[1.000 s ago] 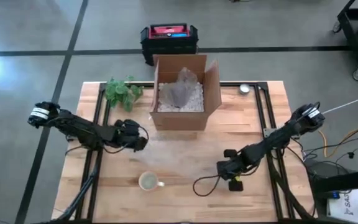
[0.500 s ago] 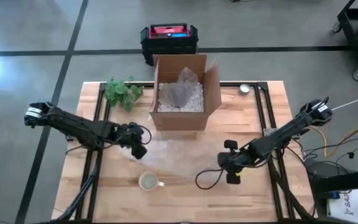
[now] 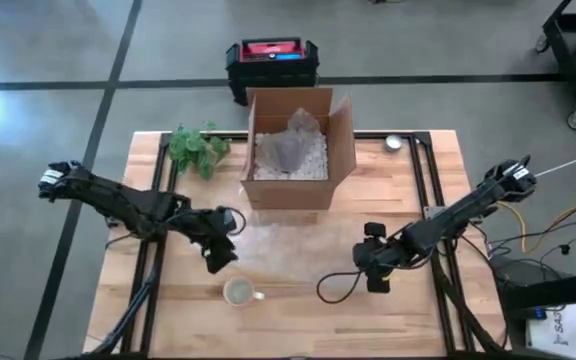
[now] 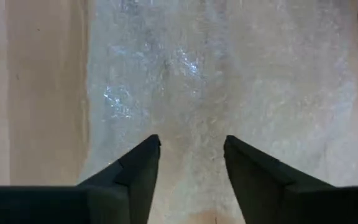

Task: Wrap mug
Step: Wrap the yellow mug with a bubble wrap

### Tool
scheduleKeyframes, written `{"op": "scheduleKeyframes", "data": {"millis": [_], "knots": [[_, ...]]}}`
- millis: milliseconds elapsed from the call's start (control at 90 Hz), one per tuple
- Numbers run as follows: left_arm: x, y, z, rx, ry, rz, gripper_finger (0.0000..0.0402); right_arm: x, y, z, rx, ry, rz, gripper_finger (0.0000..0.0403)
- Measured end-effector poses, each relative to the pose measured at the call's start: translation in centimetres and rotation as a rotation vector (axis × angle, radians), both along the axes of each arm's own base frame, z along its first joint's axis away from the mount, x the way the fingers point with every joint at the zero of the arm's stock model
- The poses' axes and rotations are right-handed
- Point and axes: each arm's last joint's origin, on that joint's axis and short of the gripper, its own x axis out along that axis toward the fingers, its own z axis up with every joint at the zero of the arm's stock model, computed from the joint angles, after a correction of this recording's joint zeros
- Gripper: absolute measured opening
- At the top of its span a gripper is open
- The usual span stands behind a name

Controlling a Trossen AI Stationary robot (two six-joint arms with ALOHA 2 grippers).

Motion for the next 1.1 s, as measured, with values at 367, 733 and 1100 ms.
{"op": "scheduleKeyframes", "data": {"millis": [367,733,1100], "knots": [[4.4,-7.8,-0.5,0.222,0.217,-0.117,0.0128,1.0,0.4,-0.6,-0.025,-0.06,0.02,0.0185],[6.1,-8.5,1.5,0.373,0.285,-0.14,0.01,1.2,0.4,-0.6,-0.009,-0.079,-0.027,0.0175],[4.5,-7.2,0.4,0.323,0.246,-0.096,0.0173,1.2,0.3,-0.6,-0.001,-0.082,-0.044,0.0166]]}}
